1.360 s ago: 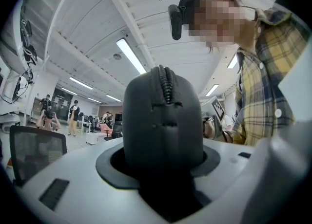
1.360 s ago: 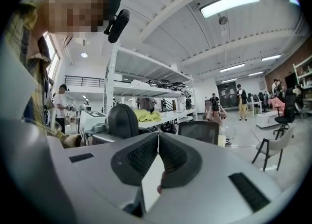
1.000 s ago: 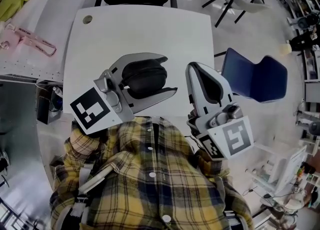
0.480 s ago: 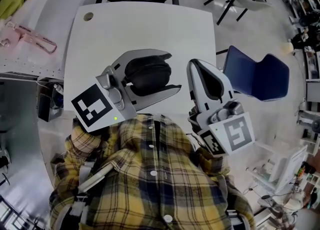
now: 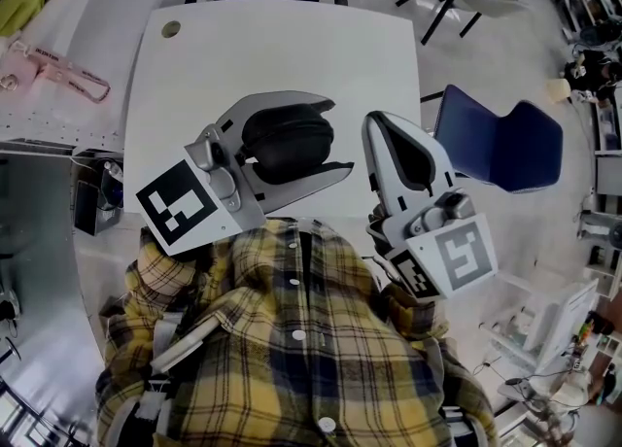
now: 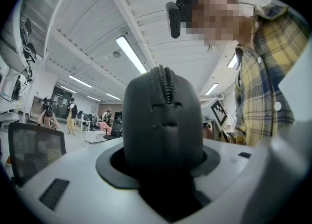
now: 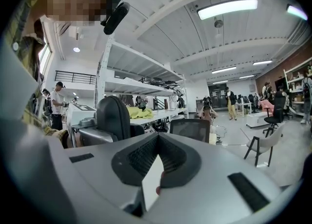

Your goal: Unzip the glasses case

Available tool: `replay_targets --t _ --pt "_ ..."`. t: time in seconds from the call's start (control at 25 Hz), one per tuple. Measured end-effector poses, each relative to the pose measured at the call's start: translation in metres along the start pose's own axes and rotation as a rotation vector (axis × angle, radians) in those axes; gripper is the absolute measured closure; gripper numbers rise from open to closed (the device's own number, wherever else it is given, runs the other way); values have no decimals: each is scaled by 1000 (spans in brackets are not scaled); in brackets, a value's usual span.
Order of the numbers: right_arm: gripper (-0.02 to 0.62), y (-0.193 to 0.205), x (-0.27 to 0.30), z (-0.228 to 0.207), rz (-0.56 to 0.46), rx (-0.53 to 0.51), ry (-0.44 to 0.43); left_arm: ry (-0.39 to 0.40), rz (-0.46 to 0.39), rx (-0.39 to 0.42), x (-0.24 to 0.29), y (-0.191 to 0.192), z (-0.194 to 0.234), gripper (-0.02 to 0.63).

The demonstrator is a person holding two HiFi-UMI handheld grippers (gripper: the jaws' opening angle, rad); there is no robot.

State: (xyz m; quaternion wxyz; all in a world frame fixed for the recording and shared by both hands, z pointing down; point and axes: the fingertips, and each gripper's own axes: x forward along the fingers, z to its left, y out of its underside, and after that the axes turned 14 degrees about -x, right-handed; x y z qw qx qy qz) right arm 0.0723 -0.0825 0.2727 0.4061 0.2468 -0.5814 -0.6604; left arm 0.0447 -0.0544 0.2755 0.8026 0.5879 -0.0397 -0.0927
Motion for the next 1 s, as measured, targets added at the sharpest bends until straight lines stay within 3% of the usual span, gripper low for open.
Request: replay_targets --t 0.72,1.0 --pt "597 2 0 3 8 7 -8 9 11 10 -1 -1 -1 357" --pt "597 2 0 4 10 6 1 23 29 49 -2 -3 -1 358"
